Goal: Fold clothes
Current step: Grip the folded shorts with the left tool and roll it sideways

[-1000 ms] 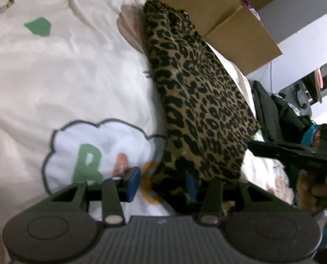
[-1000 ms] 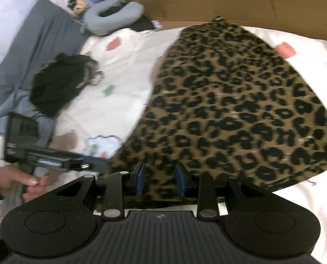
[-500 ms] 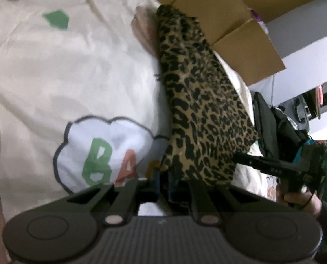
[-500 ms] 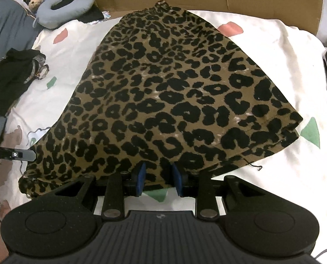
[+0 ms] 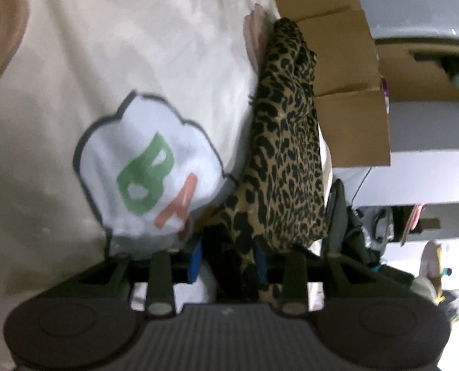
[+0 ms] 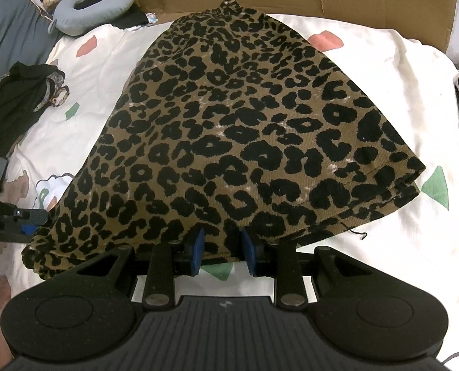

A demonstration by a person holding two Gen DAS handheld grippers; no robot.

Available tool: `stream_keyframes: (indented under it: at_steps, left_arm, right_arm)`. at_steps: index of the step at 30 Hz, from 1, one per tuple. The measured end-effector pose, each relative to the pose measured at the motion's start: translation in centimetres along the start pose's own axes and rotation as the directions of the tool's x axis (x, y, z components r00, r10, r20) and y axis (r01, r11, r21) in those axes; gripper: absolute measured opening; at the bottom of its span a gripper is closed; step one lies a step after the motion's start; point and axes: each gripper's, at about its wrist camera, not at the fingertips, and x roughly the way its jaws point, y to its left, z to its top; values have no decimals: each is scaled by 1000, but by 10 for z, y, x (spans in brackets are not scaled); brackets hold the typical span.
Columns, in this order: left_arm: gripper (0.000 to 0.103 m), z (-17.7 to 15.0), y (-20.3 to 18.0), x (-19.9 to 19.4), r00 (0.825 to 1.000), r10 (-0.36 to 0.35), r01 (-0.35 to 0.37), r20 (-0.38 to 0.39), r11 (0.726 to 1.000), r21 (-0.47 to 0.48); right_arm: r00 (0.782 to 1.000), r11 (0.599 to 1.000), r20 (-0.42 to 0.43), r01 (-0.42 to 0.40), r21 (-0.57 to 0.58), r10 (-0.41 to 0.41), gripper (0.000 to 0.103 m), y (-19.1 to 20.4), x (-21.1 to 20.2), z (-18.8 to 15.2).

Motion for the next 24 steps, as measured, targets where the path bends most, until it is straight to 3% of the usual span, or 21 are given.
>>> stream_keyframes:
  at_steps: [6, 12, 15, 22, 24]
  left_arm:
    - [50, -9, 7, 5, 998, -51, 48, -45, 996, -76]
    - [54, -22, 13, 13, 992, -98, 84, -78, 982, -172]
    - [63, -29, 17, 14, 988, -136, 119, -67, 969, -217]
    - [62, -29, 27, 17, 981, -195, 181, -20, 939, -291]
    - [53, -32, 30, 15, 981, -194, 181, -14, 936, -303]
  right_arm:
    - [1000, 1000, 2, -5, 7, 4, 33, -2, 0, -1]
    - [1000, 1000, 5, -12, 14, 12, 33, -4, -2, -3]
    - [1000, 1000, 5, -14, 18, 14, 33, -4, -2, -3]
    - [1000, 1000, 9, -16, 26, 16, 33, -5, -3, -4]
    - [1000, 999, 14, -21, 39, 21, 33, -7, -4, -4]
